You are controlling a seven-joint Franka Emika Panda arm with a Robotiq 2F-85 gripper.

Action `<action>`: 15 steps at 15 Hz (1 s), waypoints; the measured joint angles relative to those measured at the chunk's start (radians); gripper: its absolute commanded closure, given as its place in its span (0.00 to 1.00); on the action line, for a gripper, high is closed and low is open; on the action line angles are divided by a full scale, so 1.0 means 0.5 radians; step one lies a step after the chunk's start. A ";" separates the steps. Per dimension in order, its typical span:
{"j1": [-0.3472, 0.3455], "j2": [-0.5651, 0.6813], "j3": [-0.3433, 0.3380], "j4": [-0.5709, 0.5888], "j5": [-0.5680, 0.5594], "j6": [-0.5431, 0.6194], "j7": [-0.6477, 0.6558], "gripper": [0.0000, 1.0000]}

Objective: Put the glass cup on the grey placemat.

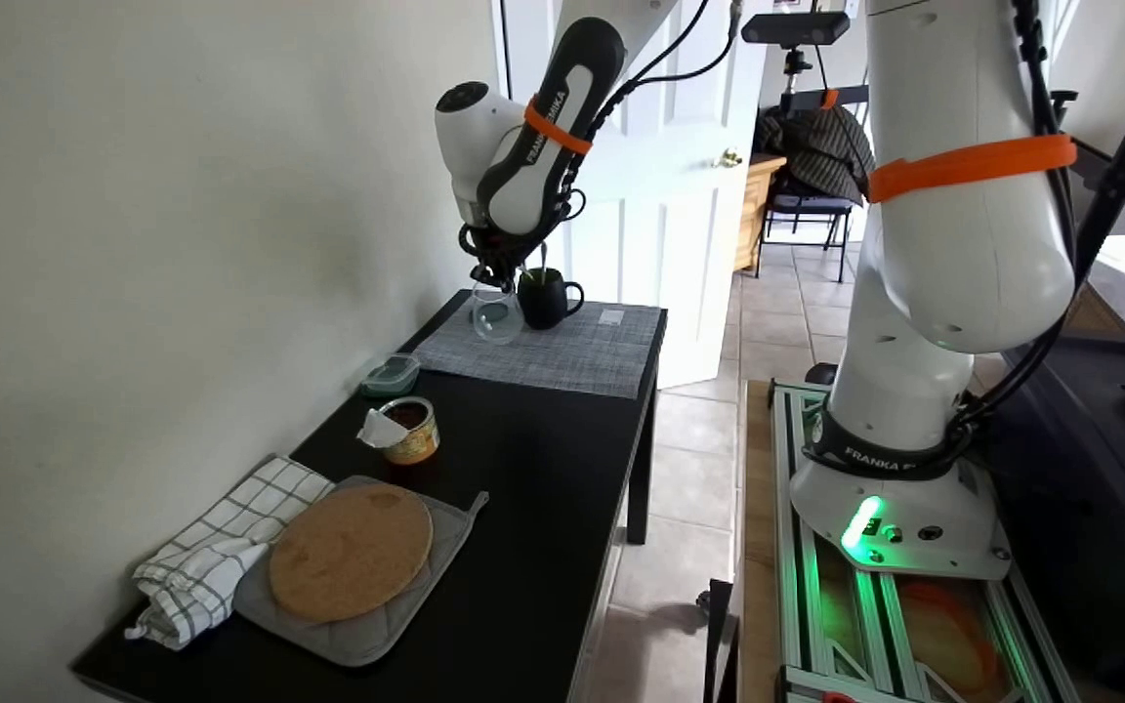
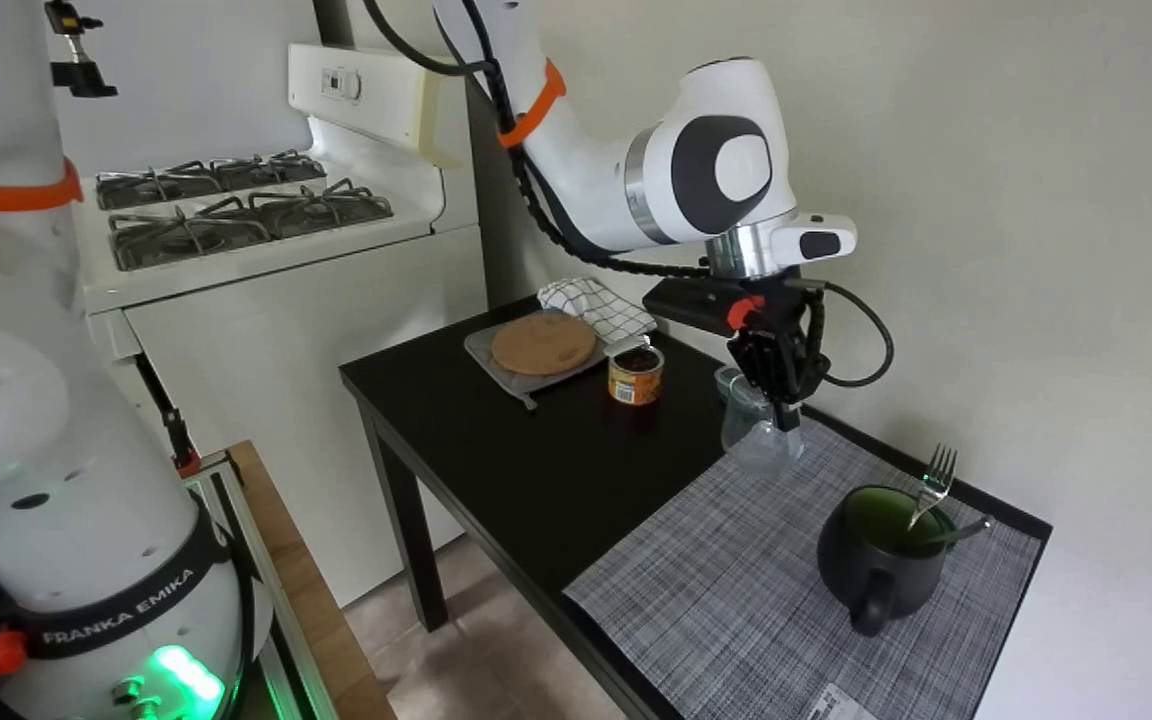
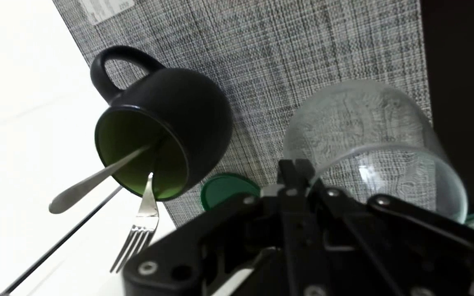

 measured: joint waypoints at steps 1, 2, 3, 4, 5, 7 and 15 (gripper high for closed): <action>-0.026 0.022 0.013 0.023 0.059 -0.031 -0.039 0.99; -0.057 0.043 0.035 0.043 0.146 -0.050 -0.082 0.99; -0.089 0.065 0.061 0.063 0.263 -0.070 -0.124 0.99; -0.123 0.087 0.093 0.082 0.390 -0.096 -0.169 0.99; -0.154 0.109 0.122 0.103 0.506 -0.126 -0.205 0.99; -0.203 0.151 0.158 0.145 0.679 -0.155 -0.239 0.99; -0.246 0.241 0.140 0.261 0.815 0.067 -0.182 0.99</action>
